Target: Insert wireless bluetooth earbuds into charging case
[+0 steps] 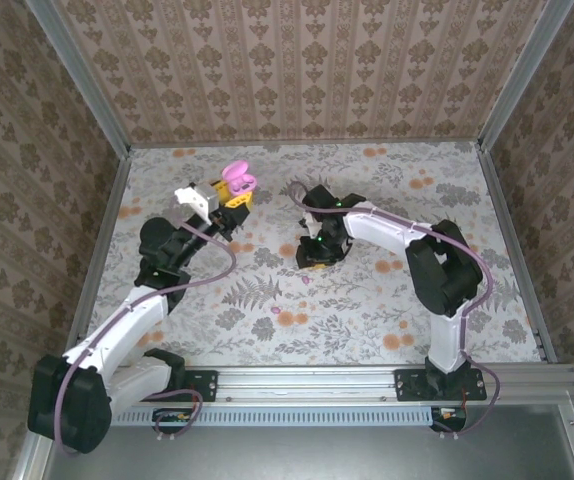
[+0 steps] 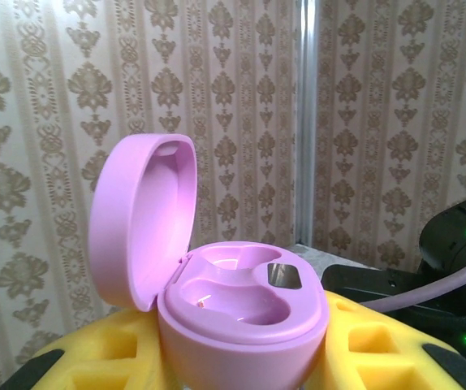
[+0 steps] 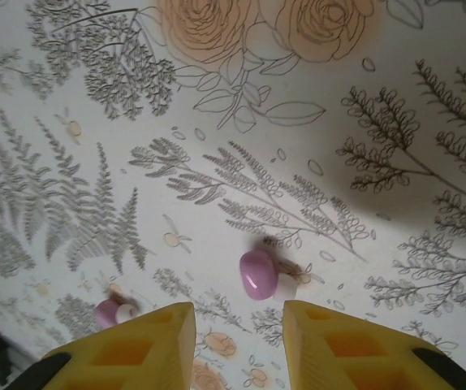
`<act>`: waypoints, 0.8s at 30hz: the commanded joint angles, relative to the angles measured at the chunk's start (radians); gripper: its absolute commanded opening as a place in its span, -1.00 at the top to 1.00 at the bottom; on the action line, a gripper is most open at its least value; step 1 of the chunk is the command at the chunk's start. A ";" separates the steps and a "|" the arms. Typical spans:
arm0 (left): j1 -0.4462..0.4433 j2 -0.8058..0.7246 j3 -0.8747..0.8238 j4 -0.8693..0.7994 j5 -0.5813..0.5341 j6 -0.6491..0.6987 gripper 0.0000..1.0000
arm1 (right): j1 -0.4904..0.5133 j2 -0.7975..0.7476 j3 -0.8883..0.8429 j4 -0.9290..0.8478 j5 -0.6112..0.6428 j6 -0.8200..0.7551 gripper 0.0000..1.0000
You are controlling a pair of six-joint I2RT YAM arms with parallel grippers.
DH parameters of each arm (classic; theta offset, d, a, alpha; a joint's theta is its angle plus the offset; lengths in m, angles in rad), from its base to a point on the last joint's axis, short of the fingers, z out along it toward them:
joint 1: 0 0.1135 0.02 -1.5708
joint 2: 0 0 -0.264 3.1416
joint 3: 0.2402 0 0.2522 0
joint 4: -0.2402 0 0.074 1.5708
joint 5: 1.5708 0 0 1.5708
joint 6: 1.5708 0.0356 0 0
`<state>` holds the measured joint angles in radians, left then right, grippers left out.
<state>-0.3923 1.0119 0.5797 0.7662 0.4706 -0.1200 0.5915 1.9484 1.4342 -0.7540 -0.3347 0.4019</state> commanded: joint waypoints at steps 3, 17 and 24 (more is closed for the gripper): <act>0.028 -0.055 -0.020 -0.021 0.000 -0.015 0.42 | 0.032 0.076 0.102 -0.161 0.115 -0.071 0.30; 0.055 -0.076 -0.024 -0.042 0.015 -0.014 0.42 | 0.059 0.162 0.190 -0.216 0.080 -0.102 0.29; 0.056 -0.086 -0.029 -0.048 0.013 -0.015 0.42 | 0.064 0.183 0.201 -0.244 0.078 -0.127 0.26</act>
<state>-0.3450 0.9478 0.5571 0.7208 0.4740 -0.1200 0.6460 2.1063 1.6096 -0.9432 -0.2543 0.3035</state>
